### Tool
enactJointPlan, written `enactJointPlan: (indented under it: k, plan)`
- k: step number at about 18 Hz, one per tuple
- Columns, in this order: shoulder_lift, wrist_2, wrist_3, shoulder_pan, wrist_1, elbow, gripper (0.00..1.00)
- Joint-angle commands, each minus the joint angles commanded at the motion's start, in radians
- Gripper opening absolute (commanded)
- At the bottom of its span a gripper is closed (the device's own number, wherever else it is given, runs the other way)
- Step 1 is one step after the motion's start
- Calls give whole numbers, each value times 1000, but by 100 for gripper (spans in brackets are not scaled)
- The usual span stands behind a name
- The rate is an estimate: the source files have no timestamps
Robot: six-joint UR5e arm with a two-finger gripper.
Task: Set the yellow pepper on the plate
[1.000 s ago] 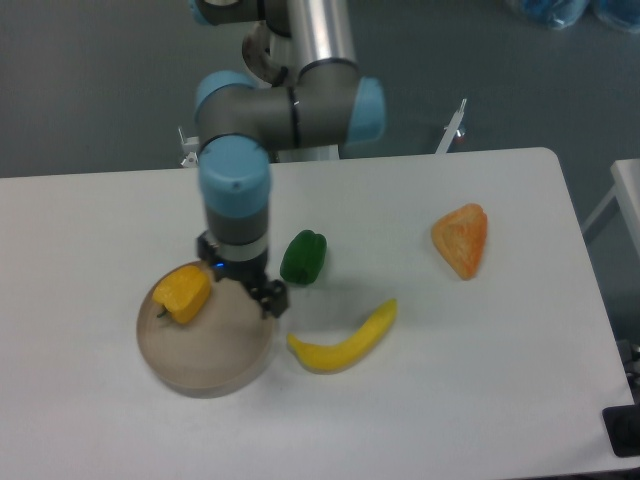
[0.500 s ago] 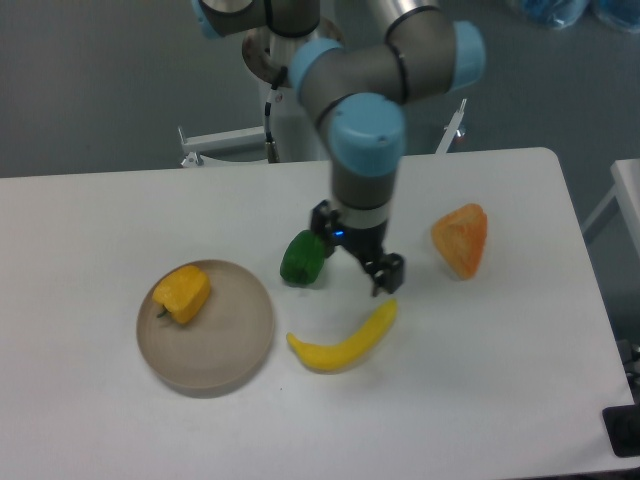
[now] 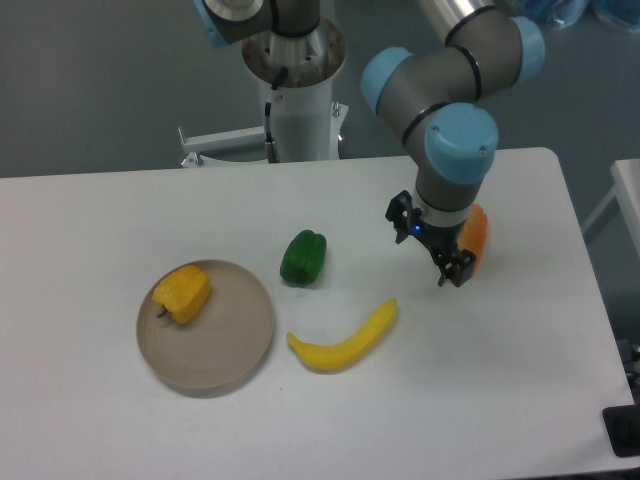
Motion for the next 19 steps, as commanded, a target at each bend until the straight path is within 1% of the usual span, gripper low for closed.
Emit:
enactJointPlan:
  k: [3,4,6,9,19]
  plan:
    - [-37,2,0,-6,-3,64,100]
    - [-45,2,0,-8,-5,74,100]
    - [-46,6,17,-8,0,77,100]
    - [-45,6,81,-8,-5,81,100]
    - [-45,6,84,-8,-3,77,100]
